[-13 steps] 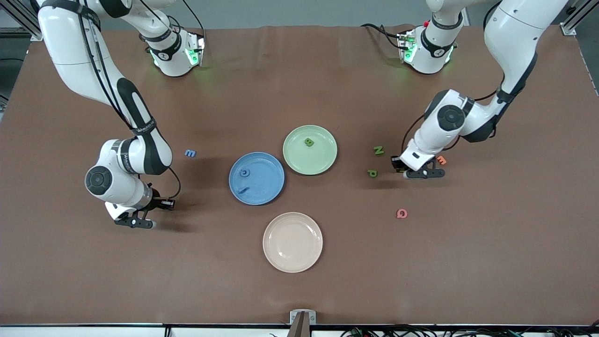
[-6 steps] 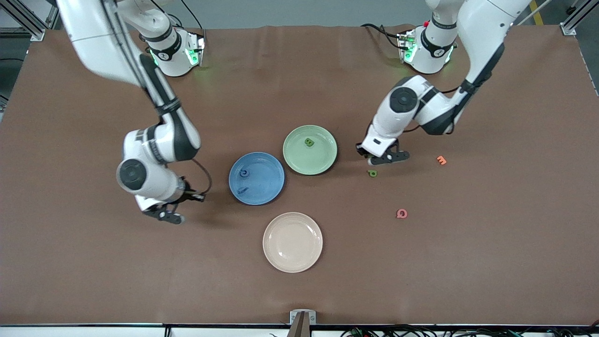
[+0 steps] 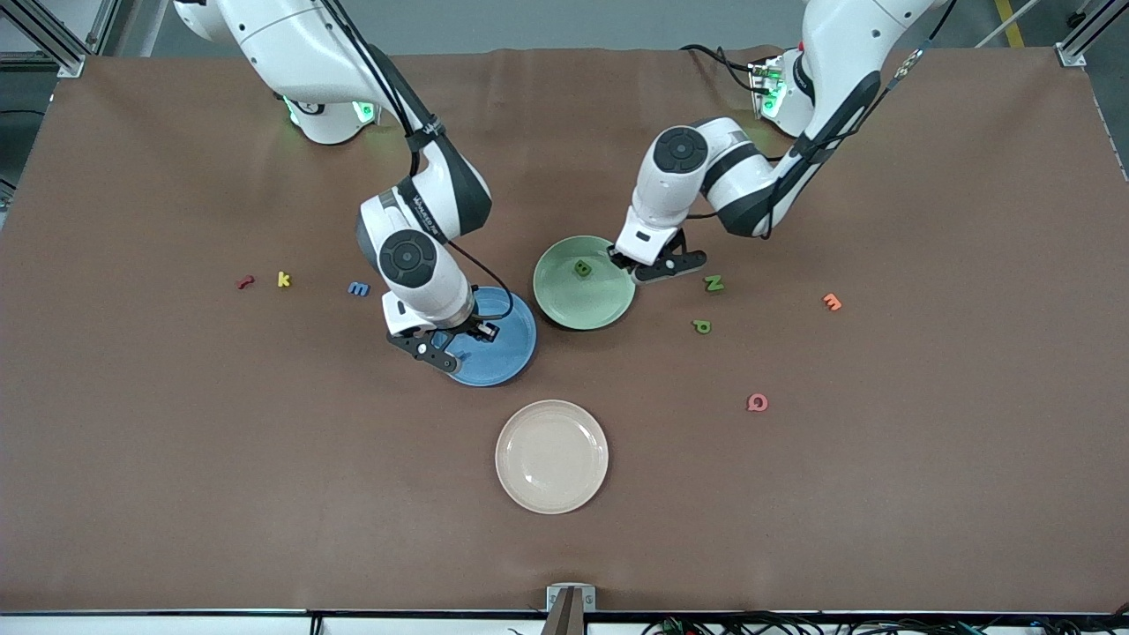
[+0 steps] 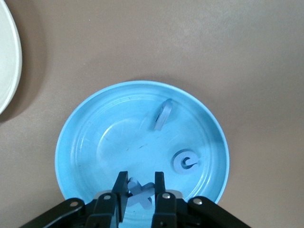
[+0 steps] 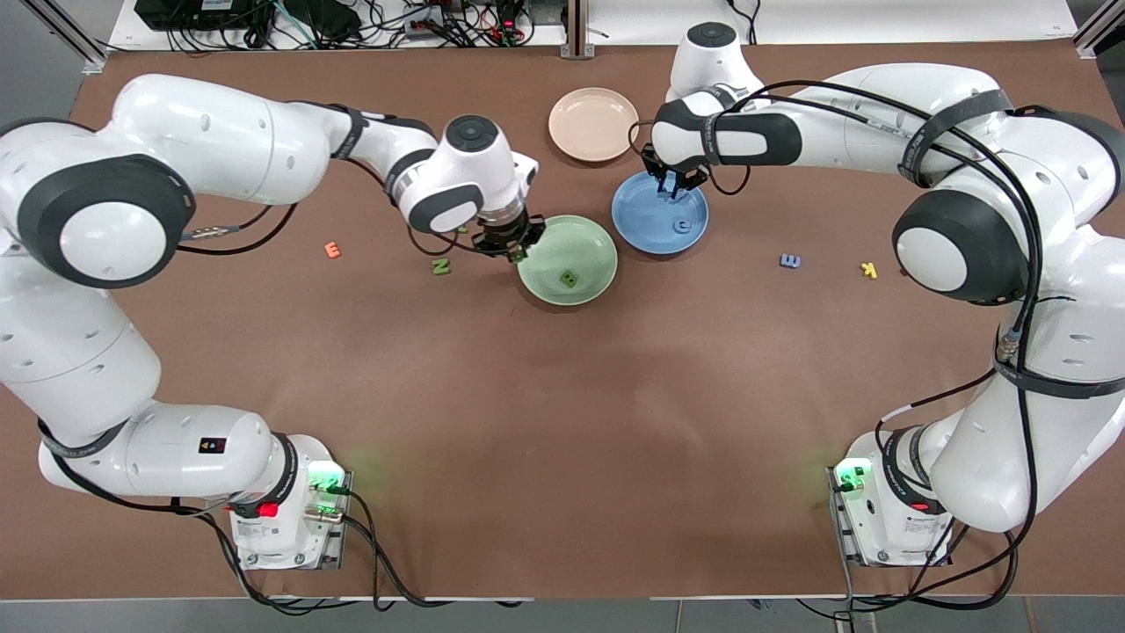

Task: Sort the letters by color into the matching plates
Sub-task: 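Place u on the green plate while the right gripper places x on the blue plate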

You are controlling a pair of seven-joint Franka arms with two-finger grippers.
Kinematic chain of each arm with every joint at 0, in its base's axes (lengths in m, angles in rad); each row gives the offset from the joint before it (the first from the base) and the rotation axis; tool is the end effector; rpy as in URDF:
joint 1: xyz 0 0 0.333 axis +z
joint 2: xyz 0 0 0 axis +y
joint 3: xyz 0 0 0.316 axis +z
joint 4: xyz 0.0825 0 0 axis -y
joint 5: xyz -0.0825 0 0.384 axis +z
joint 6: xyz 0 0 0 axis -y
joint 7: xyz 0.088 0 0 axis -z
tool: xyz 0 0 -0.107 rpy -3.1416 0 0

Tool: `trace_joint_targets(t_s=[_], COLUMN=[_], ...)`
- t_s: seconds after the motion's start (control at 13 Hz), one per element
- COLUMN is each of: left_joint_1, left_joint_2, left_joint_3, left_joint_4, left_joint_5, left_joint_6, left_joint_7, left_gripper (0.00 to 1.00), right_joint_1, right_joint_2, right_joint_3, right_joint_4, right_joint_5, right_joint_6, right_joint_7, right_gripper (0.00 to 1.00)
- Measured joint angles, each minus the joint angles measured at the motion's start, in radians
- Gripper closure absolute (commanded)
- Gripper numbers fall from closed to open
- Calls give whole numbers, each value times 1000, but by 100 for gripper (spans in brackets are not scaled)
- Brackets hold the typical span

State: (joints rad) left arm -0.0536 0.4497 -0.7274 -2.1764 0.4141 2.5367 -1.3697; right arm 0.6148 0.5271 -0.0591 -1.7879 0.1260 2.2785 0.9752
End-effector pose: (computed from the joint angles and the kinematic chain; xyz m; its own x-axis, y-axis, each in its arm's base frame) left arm 0.3976 -0.4008 0.2368 0.9530 0.3017 -0.0261 0.3029 -0.9499 0.0775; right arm 0.5515 0.3494 0.2556 0.8774 -0.4742 -0.0729 -0.4757 -0.8796 -0.0046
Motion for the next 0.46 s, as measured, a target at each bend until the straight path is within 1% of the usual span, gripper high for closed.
trace_joint_targets(t_s=[0.15, 0.23, 0.39, 0.46], left_joint_1=[-39, -57, -79, -87], left_joint_2=[47, 69, 108, 122], left_joint_3=[1, 2, 7, 13], left_joint_4=[59, 83, 109, 115], left_joint_5=[0, 0, 0, 0], left_joint_6=[-44, -62, -72, -72], left_joint_7=[-45, -58, -69, -69], left_gripper=[78, 77, 76, 74], right_joint_1=[-1, -2, -10, -20], right_joint_2=[1, 2, 2, 2], right_joint_3=[-10, -14, -19, -21], right_joint_4=[0, 0, 0, -1], right_joint_5=[0, 0, -2, -2], right_joint_6=[3, 4, -2, -15], right_joint_7=[1, 1, -22, -60], right_gripper=[1, 6, 48, 53])
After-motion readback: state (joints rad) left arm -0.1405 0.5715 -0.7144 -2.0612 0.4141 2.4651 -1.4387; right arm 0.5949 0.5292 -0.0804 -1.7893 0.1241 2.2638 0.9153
